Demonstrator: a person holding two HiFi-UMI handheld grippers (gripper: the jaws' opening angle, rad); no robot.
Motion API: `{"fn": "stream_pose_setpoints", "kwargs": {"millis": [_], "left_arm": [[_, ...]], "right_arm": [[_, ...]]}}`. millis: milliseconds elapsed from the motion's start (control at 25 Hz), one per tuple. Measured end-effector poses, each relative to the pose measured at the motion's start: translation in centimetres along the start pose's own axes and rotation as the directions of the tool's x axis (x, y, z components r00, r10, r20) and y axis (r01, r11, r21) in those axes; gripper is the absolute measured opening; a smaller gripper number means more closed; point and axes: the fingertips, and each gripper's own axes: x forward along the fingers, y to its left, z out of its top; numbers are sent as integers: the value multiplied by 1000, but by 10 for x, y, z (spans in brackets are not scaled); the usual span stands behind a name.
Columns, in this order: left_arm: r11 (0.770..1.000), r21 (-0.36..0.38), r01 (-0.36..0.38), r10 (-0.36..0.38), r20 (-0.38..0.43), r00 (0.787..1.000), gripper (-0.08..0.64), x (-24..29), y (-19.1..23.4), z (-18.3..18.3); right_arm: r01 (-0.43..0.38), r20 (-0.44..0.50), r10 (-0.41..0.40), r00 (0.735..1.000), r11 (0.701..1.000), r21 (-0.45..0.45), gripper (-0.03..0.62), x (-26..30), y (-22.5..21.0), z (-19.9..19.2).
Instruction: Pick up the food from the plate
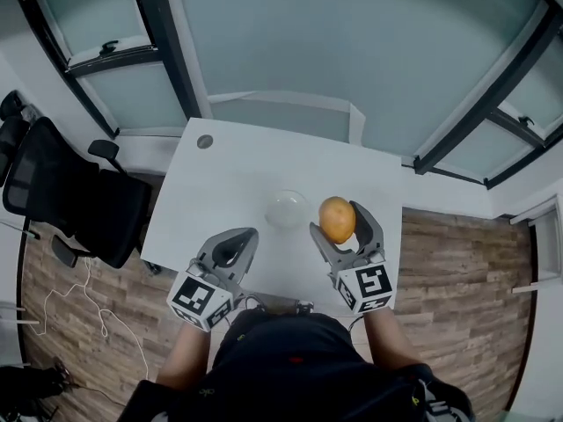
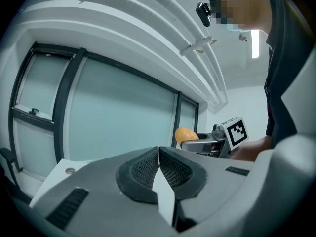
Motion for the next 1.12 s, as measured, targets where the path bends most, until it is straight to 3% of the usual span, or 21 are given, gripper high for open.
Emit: {"fn": "stream_pose_setpoints", "kwargs": {"millis": [360,1120], "left_arm": [[998,55,-22,20,27,999,23,-2,-8,20],[992,52,-114,111,48,993,23,-38,2,24]], "right_arm": [[26,74,-24,997,999,-23,379,-17,-16,30],[-72,67,73,995,997,-7,379,6,18,35]]}}
